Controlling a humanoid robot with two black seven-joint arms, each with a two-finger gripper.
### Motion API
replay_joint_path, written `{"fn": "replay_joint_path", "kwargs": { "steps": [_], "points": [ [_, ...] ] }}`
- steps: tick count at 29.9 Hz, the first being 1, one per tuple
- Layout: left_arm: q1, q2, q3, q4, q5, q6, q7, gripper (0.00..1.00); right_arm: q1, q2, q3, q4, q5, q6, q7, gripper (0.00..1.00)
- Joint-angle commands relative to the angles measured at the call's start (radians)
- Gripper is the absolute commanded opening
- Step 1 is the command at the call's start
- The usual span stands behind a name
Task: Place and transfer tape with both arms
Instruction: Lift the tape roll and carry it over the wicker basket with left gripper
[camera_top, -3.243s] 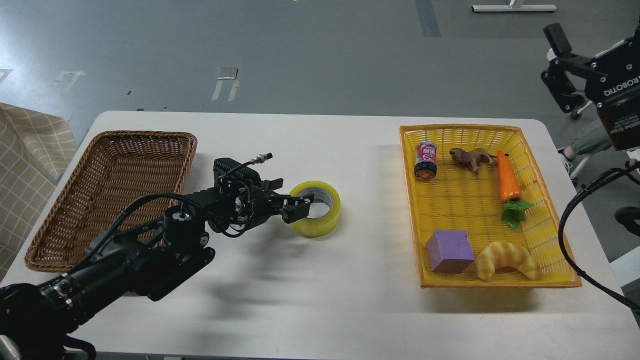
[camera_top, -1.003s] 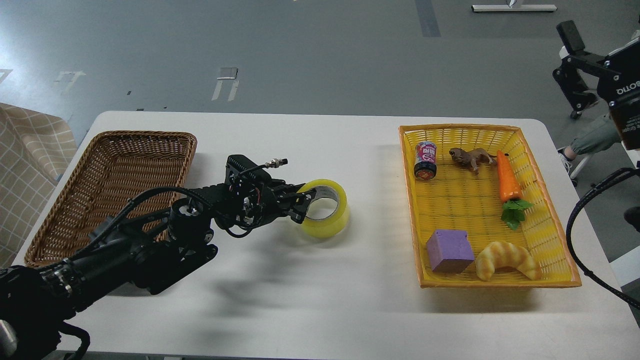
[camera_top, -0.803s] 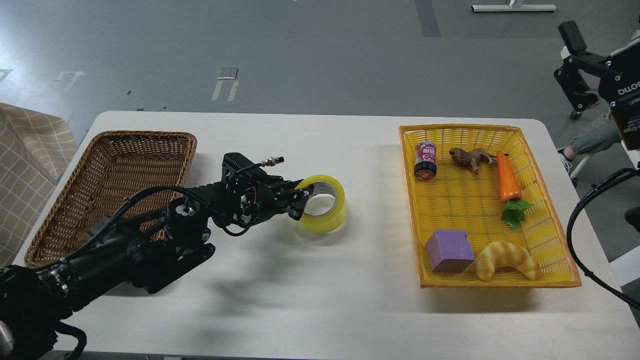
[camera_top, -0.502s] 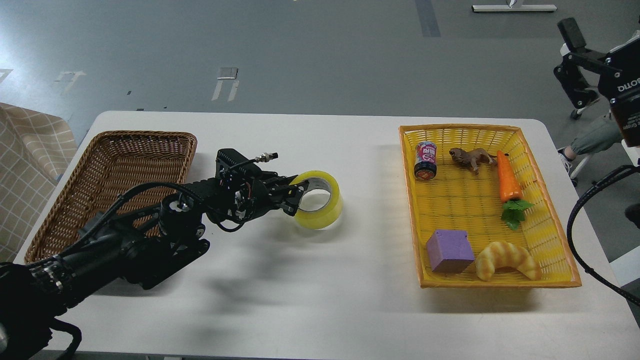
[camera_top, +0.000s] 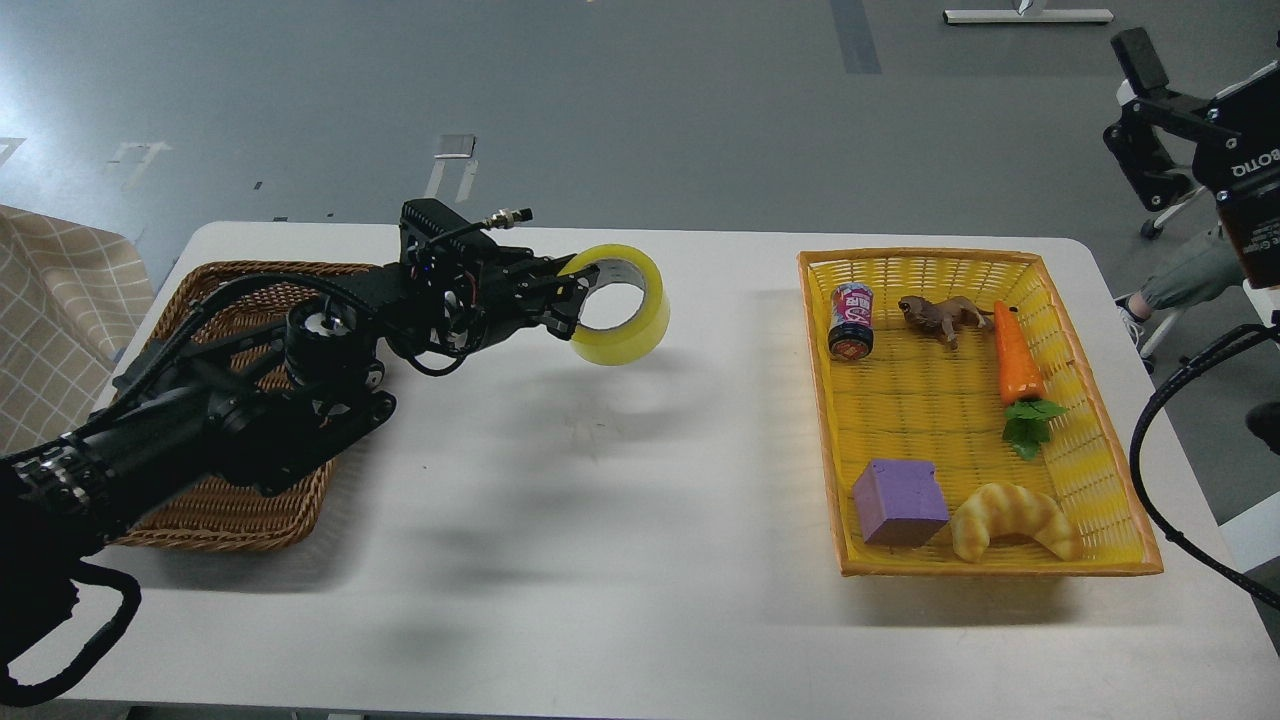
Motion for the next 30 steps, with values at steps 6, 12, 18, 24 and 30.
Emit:
{"fn": "replay_joint_path", "kwargs": {
  "steps": [6, 12, 18, 24, 30],
  "points": [
    [-0.029, 0.067, 0.001, 0.011, 0.003, -0.002, 0.001, 0.0, 0.003, -0.004, 0.0, 0.001, 0.001, 0.002, 0.0, 1.0],
    [-0.037, 0.131, 0.001, 0.011, 0.001, -0.002, -0.005, 0.0, 0.008, -0.01, -0.003, 0.002, 0.001, 0.005, 0.0, 1.0],
    [-0.025, 0.197, 0.001, 0.005, 0.003, 0.011, -0.008, 0.0, 0.015, -0.012, -0.003, 0.002, 0.0, 0.011, 0.0, 1.0],
    [-0.034, 0.267, -0.001, 0.002, -0.008, 0.026, -0.034, 0.0, 0.02, -0.014, -0.005, 0.002, 0.0, 0.013, -0.001, 1.0],
    [-0.011, 0.324, 0.004, 0.011, -0.019, 0.118, -0.05, 0.0, 0.022, -0.014, -0.005, 0.001, 0.0, 0.013, -0.001, 1.0]
  ]
}}
